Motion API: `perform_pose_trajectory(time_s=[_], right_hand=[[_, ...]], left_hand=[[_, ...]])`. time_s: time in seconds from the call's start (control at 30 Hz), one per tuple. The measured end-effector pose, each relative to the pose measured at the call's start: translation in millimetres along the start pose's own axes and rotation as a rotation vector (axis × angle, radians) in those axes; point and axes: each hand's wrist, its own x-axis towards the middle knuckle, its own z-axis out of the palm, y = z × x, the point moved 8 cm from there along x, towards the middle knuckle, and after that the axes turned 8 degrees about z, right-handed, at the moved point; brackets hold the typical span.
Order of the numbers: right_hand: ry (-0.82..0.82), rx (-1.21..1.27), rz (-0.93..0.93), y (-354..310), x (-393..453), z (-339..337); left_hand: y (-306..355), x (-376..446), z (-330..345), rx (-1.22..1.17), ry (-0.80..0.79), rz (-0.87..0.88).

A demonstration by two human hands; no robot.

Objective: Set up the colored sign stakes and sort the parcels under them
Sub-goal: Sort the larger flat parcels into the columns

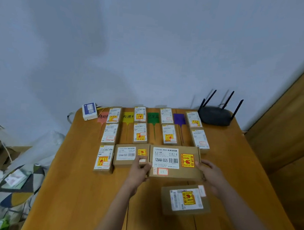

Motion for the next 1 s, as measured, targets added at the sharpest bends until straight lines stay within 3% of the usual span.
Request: perform_pose_trajectory(time_s=[0.27,0.47,0.87,1.0], right_hand=[[0.087,-0.066,0.101,11,71,-119],[0.064,-0.2,0.237,25,132,-180],[0.063,-0.303,0.294,-5,226,-189],[0.14,-0.355,0.293,-7,247,-198]], left_hand=[[-15,20,140,0.104,0.011,-0.148],[-31,49,233,0.12,-0.019,-0.259],[-68,134,281,0.182,-0.06,-0.408],[-77,141,291,0.147,-0.074,-0.46]])
